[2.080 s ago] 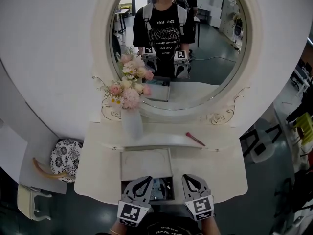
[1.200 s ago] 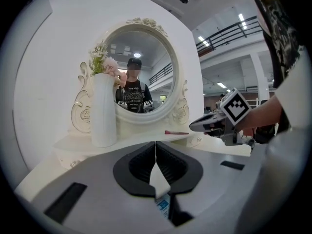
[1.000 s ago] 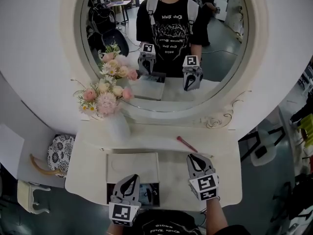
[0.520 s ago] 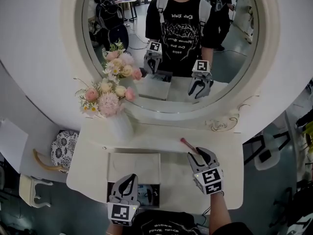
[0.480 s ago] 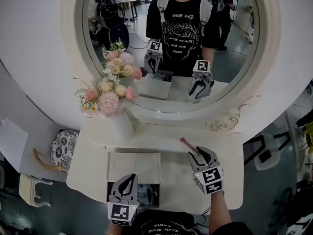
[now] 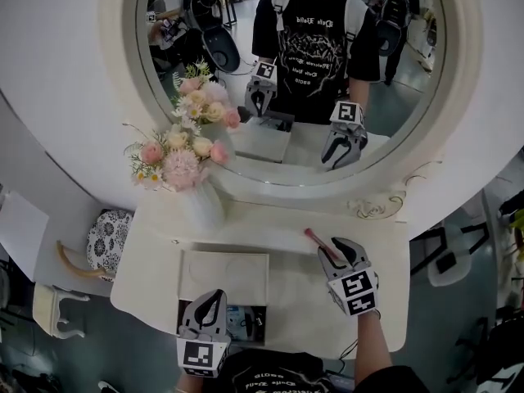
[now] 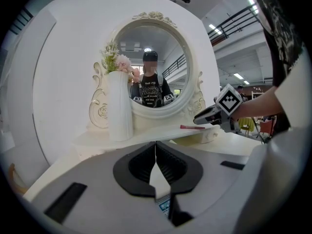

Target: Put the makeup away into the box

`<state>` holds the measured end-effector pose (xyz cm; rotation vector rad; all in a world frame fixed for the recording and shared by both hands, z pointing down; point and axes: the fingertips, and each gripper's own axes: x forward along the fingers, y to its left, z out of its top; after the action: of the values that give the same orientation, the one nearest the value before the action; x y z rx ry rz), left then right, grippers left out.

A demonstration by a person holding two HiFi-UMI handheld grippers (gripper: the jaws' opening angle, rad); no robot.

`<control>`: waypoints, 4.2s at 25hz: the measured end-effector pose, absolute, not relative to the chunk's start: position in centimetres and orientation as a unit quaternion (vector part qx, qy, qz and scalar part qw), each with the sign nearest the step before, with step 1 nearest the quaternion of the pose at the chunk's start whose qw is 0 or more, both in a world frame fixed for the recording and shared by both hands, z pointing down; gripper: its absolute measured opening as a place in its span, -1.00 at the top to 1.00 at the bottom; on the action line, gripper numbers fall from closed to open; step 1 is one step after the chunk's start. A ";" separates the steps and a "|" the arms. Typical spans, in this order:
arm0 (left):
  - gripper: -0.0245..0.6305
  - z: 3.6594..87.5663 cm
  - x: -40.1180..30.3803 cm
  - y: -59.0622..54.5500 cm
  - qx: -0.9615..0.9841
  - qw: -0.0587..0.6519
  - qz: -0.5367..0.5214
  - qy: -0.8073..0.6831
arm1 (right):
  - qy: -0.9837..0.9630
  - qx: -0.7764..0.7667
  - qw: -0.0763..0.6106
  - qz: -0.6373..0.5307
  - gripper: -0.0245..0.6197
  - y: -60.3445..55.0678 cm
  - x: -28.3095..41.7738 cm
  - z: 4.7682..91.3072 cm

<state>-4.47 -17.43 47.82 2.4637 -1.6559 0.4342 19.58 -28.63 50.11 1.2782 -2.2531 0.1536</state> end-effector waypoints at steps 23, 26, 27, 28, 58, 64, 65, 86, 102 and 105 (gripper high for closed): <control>0.88 48.3 -5.0 -18.3 0.805 0.091 0.143 -0.569 | -0.835 0.444 0.316 0.073 0.53 -30.4 19.4 52.8; 0.87 48.2 -5.4 -18.5 0.800 0.098 0.135 -0.576 | -0.836 0.441 0.318 0.074 0.58 -30.4 19.3 52.7; 0.87 48.2 -5.5 -18.5 0.799 0.099 0.135 -0.578 | -0.837 0.437 0.321 0.073 0.58 -30.3 19.3 52.8; 0.87 48.3 -5.6 -18.4 0.798 0.100 0.135 -0.579 | -0.837 0.433 0.326 0.072 0.58 -30.2 19.2 52.9; 0.87 48.1 -6.0 -18.1 0.809 0.107 0.112 -0.567 | -0.841 0.380 0.361 0.133 0.76 -29.9 18.5 53.8; 0.87 48.0 -6.5 -18.2 0.812 0.103 0.112 -0.563 | -0.836 0.394 0.353 0.144 0.77 -30.2 18.7 53.9; 0.87 47.9 -6.6 -18.2 0.814 0.103 0.110 -0.561 | -0.835 0.396 0.353 0.145 0.77 -30.2 18.8 53.8; 0.87 48.0 -7.5 -16.5 0.813 0.100 0.100 -0.564 | -0.827 0.457 0.317 0.081 0.77 -29.0 18.9 50.4; 0.87 48.2 -7.9 -14.7 0.819 0.107 0.089 -0.557 | -0.828 0.476 0.291 0.058 0.77 -26.3 17.7 48.6; 0.87 48.1 -8.1 -14.6 0.822 0.104 0.089 -0.553 | -0.829 0.476 0.287 0.056 0.77 -25.6 16.9 48.4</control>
<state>-8.11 -14.57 48.09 2.4243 -1.6299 0.2614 16.92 -25.60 48.41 1.2721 -2.2150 0.1486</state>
